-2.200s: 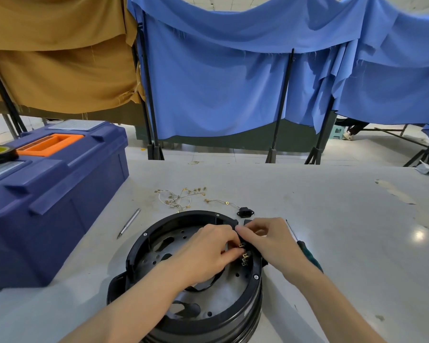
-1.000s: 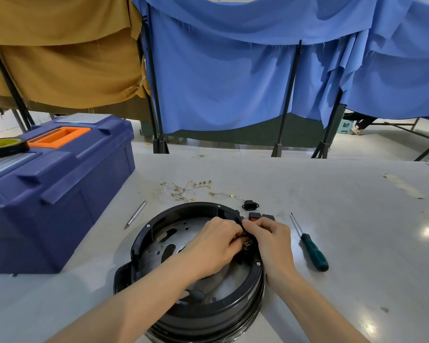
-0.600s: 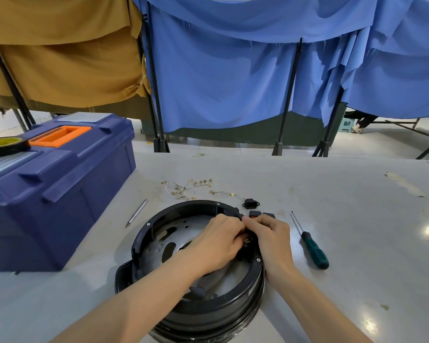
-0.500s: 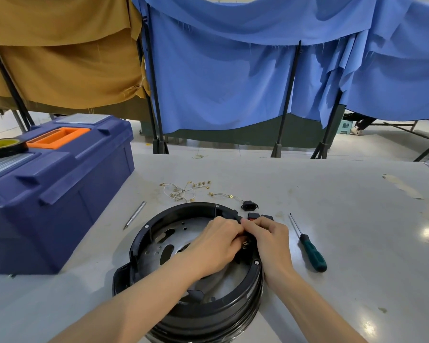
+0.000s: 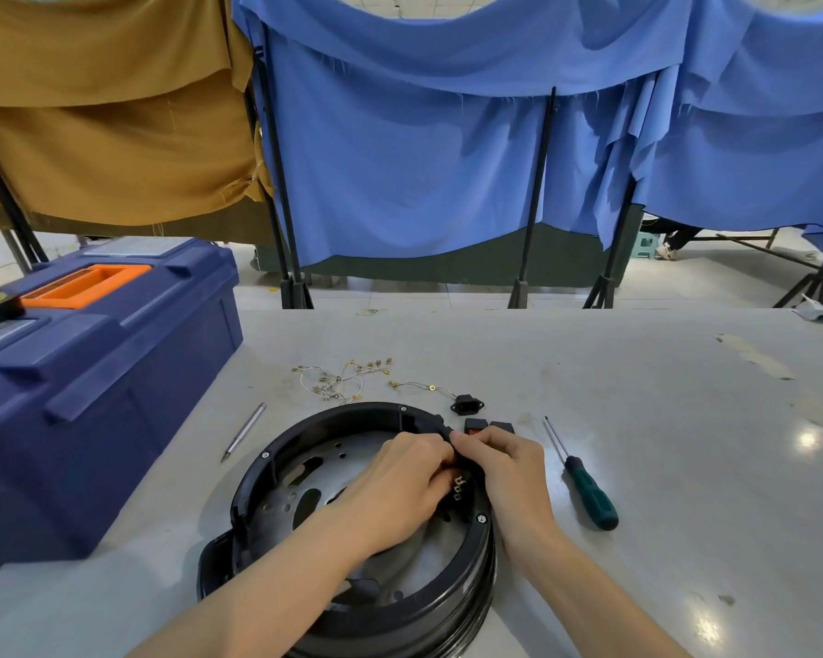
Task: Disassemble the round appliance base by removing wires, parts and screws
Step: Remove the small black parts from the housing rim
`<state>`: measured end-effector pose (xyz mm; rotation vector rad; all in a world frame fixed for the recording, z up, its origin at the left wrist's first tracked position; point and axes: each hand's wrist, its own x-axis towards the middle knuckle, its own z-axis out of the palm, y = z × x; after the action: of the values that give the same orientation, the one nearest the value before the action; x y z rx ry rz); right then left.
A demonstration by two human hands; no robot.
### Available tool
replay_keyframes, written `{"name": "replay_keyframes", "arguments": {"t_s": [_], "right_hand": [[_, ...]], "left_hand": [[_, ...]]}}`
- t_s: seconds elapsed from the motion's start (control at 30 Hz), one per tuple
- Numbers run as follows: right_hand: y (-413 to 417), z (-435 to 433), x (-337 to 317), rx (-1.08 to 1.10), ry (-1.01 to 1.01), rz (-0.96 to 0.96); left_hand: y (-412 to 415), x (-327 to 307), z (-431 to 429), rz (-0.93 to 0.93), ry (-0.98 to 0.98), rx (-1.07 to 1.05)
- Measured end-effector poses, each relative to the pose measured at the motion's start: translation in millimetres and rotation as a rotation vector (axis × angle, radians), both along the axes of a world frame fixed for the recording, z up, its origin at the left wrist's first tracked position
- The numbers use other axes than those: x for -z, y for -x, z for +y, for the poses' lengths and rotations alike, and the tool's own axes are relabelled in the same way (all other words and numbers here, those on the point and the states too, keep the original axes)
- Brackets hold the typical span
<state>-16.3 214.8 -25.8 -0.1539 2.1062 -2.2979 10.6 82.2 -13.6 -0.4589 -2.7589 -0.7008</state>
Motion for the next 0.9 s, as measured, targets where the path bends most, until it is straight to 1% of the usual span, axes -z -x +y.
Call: {"name": "replay_keyframes", "arguments": {"t_s": [0.13, 0.17, 0.23, 0.3, 0.37, 0.4, 0.53, 0.63, 0.73, 0.9], "right_hand": [[3, 2, 1, -0.037, -0.03, -0.008], [6, 6, -2, -0.088, -0.031, -0.022], [16, 23, -14, -0.259, -0.071, -0.073], [24, 45, -26, -0.443, -0.195, -0.059], [31, 63, -31, -0.511, -0.333, 0.018], [32, 66, -31, -0.516, -0.37, 0.045], [33, 63, -34, -0.447, -0.479, 0.124], [37, 69, -39, -0.351, -0.513, 0.115], [46, 82, -36, -0.15, -0.438, 0.083], [56, 79, -23, 0.069, -0.309, 0.0]], "left_hand": [[1, -2, 3, -0.021, 0.034, -0.011], [1, -2, 3, -0.014, 0.032, -0.015], [-1, -2, 2, -0.006, 0.022, -0.023], [-2, -2, 1, -0.008, 0.005, -0.028], [-1, -3, 2, -0.016, -0.003, -0.029], [-1, -3, 2, -0.021, -0.004, -0.027], [0, 0, 0, -0.02, -0.024, -0.029], [0, 2, -2, -0.018, -0.027, -0.039], [1, 2, -2, -0.034, -0.016, -0.036], [2, 2, -1, -0.036, -0.009, -0.029]]}}
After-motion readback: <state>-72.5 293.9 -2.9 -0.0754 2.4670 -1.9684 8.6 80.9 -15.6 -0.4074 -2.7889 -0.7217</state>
